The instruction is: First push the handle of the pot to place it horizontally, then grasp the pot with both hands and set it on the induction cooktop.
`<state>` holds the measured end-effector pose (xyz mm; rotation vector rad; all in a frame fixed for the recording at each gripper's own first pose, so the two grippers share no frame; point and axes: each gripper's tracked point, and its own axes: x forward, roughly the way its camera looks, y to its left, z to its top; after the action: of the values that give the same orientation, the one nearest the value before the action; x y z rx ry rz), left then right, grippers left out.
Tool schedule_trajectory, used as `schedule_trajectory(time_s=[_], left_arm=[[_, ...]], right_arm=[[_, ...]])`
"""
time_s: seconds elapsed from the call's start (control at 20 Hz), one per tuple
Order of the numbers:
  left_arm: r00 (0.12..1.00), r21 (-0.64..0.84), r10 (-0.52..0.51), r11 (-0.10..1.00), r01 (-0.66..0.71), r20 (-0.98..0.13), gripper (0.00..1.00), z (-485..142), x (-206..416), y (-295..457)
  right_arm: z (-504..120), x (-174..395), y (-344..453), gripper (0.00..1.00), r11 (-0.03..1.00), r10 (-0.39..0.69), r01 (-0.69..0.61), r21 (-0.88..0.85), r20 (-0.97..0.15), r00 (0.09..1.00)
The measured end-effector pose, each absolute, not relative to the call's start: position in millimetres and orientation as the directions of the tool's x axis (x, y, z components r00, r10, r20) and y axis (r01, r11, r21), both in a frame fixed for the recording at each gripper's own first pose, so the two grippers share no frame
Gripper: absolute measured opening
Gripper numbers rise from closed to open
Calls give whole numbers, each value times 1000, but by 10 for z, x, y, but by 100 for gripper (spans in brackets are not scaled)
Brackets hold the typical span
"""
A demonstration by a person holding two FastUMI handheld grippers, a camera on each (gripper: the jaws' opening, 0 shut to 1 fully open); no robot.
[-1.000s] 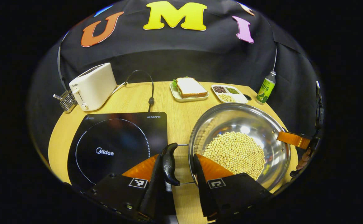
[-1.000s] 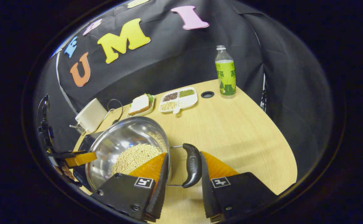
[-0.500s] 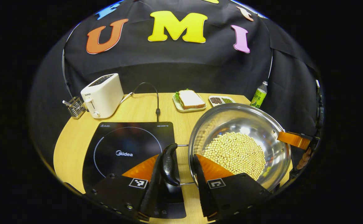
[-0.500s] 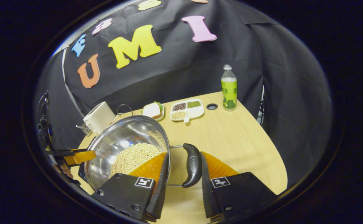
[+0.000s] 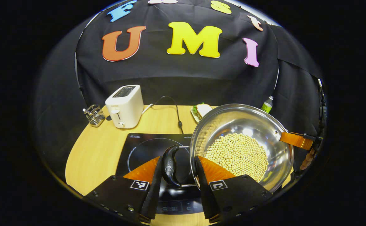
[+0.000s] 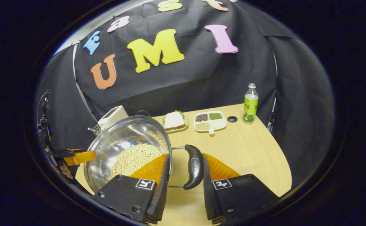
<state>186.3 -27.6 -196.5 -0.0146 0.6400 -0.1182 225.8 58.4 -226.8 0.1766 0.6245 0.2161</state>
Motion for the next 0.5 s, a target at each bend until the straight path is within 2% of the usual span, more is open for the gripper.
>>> schedule_trajectory(time_s=[0.5], left_arm=[[802, -26, -22, 1000, 8, -597, 55, -1956, 1955, 744]], right_arm=[[-2365, 2504, 1727, 53, 938, 340, -235, 253, -555, 760]])
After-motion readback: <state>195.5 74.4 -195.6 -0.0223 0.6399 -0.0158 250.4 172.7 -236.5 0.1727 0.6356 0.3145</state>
